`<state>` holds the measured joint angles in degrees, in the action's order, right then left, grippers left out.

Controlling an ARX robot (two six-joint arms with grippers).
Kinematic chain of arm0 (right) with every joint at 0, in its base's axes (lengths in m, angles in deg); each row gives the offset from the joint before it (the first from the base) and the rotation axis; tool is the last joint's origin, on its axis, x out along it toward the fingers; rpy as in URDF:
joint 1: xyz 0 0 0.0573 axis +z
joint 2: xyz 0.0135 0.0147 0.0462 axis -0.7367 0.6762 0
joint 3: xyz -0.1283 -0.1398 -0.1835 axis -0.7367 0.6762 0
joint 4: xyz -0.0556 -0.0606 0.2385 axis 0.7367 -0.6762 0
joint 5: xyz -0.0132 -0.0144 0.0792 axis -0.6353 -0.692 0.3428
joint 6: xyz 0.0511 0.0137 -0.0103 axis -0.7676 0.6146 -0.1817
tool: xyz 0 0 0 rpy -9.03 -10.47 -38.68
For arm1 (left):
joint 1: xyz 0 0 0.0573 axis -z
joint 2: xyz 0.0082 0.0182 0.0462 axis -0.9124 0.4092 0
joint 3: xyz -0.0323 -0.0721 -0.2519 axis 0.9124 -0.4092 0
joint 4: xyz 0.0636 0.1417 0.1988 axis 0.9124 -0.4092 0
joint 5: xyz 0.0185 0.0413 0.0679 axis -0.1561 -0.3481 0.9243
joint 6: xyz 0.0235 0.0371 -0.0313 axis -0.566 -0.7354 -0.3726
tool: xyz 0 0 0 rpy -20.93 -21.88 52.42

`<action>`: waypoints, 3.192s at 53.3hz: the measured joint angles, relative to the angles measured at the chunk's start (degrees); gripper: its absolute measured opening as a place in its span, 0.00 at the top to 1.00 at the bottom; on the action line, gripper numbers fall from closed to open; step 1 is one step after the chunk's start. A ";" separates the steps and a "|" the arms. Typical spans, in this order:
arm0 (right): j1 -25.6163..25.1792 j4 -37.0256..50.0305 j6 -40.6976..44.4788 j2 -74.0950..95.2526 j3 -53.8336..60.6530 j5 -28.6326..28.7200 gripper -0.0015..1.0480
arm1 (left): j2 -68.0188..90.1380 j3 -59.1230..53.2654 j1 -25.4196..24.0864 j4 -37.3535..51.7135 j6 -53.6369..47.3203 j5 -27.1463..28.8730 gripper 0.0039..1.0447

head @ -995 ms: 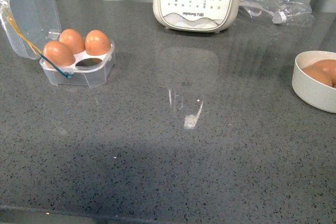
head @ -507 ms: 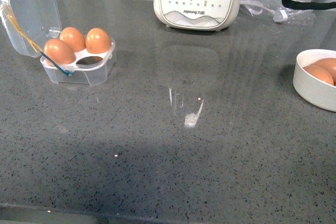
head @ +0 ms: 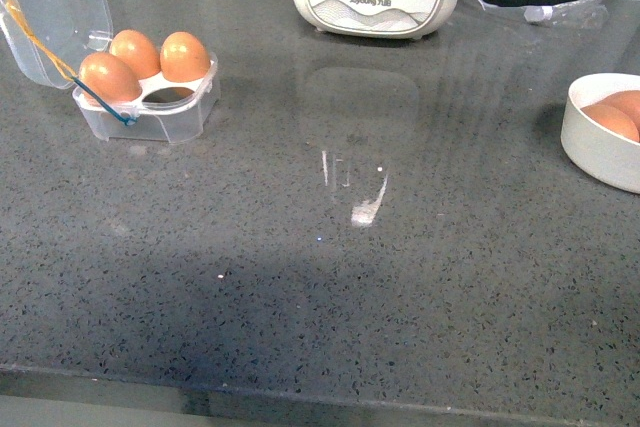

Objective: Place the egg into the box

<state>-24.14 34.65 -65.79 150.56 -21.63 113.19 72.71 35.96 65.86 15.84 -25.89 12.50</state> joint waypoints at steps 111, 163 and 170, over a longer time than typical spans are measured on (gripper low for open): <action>0.96 10.03 -6.12 0.31 2.99 -4.55 0.07 | 0.00 0.00 0.00 0.00 0.00 0.00 0.06; -23.32 39.91 -12.24 -48.09 64.39 -34.27 0.97 | 0.00 0.00 0.00 0.00 0.00 0.00 0.06; -23.32 37.48 -12.24 -52.59 66.58 -34.32 0.97 | 0.00 0.00 0.00 0.00 0.00 0.00 0.06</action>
<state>-47.46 72.14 -78.03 97.97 44.94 78.88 72.71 35.96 65.86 15.84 -25.89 12.50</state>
